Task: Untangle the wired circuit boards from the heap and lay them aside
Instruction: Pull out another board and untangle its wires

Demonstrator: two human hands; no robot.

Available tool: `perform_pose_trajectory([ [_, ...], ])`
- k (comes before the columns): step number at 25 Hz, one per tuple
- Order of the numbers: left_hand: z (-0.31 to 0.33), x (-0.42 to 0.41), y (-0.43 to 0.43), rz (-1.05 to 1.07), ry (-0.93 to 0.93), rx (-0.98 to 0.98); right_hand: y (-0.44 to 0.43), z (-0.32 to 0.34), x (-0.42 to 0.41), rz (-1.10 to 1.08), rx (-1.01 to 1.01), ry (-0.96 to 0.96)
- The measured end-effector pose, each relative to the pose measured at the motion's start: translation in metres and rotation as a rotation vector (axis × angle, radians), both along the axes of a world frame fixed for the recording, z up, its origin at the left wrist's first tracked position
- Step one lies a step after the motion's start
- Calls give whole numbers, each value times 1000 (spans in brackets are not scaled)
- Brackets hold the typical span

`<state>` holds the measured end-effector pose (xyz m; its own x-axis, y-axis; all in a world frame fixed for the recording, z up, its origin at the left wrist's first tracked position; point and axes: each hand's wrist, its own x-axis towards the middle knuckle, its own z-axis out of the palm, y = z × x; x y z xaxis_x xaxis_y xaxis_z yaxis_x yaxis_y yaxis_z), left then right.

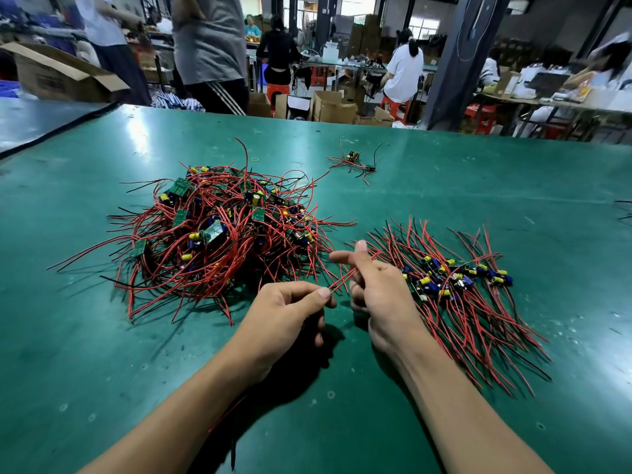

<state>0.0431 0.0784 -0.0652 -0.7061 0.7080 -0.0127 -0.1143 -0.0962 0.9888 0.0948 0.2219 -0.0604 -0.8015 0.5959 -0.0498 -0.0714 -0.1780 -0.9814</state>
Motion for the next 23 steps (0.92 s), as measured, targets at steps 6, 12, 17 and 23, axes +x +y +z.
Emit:
perform_pose_trajectory([
  [6,1,0,-1,-35,-5,9,5,9,2,186,-534,139],
  [12,-2,-2,0,12,-38,2,-5,-4,6,316,7,-103],
  [17,-6,-2,0,10,-47,19,-7,-3,13,428,199,-94],
  [23,-4,-4,1,-28,-11,-17,7,1,12,203,486,-135],
])
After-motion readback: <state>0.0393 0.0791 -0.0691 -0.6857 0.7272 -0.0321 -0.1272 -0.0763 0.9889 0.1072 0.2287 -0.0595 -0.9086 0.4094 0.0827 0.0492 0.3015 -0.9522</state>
